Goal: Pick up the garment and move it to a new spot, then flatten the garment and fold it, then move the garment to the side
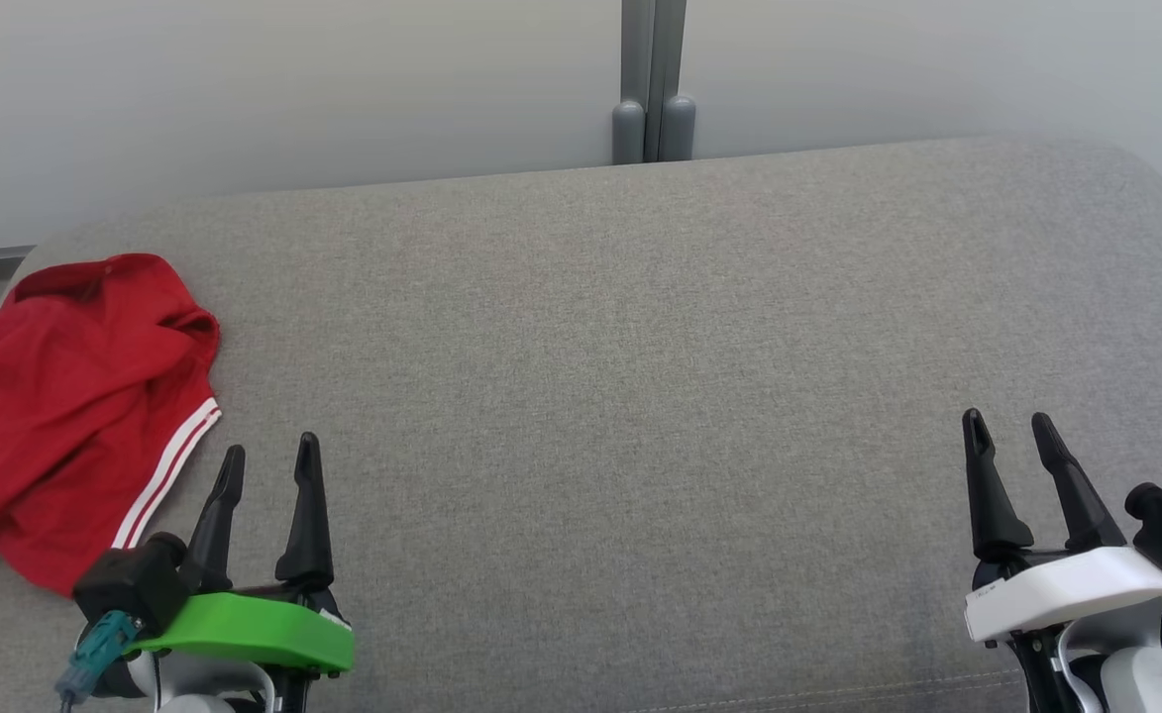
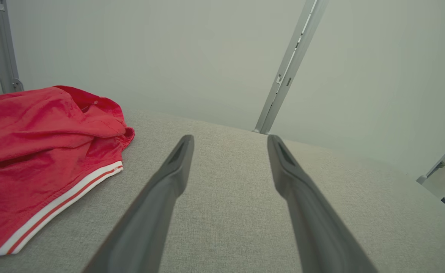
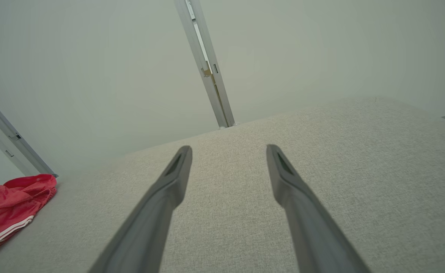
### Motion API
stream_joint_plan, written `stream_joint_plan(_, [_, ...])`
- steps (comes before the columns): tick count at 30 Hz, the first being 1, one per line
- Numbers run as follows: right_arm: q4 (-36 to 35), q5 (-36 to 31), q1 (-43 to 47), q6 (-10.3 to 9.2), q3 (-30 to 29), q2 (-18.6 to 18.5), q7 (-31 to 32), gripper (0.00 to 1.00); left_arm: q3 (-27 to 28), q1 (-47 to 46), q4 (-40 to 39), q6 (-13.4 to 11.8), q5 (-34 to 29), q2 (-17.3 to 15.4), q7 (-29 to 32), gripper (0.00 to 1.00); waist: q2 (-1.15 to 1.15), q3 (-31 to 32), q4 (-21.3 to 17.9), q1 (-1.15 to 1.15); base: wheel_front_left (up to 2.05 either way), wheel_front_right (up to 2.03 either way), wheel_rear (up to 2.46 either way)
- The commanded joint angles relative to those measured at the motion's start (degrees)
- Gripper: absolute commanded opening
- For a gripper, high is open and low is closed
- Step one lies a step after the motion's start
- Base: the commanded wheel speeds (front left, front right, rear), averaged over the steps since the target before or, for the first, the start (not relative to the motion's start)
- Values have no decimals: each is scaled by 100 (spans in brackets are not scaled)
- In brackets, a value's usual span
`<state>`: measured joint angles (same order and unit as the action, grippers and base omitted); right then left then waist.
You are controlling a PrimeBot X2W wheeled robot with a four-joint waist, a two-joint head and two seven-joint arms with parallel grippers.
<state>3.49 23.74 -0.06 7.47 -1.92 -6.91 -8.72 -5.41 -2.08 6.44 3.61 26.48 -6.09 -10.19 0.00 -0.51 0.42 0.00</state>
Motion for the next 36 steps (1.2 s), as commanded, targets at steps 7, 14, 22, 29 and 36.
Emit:
stream_joint_plan(7, [319,-304,-331,2,74,-17,-161,100,76,-329,406,31,-291,58,-121,100,0,1,-3,0,0,0,0])
stream_joint_plan(14, [512,-642,-458,2,184,-55,-245,100,66,-439,583,-34,-637,61,-191,100,0,-2,15,0,0,0,0])
stream_joint_plan(22, [731,-980,-567,3,284,-71,-358,100,130,-520,691,-15,-872,127,-281,100,0,-22,26,0,0,0,0])
stream_joint_plan(29, [899,-1208,-668,3,319,-44,-448,100,233,-621,618,50,-1049,207,-347,100,0,-46,29,0,0,0,0])
stream_joint_plan(36, [1020,-1443,-765,3,324,-19,-535,100,288,-700,786,72,-1358,242,-414,100,0,-45,12,0,0,0,0])
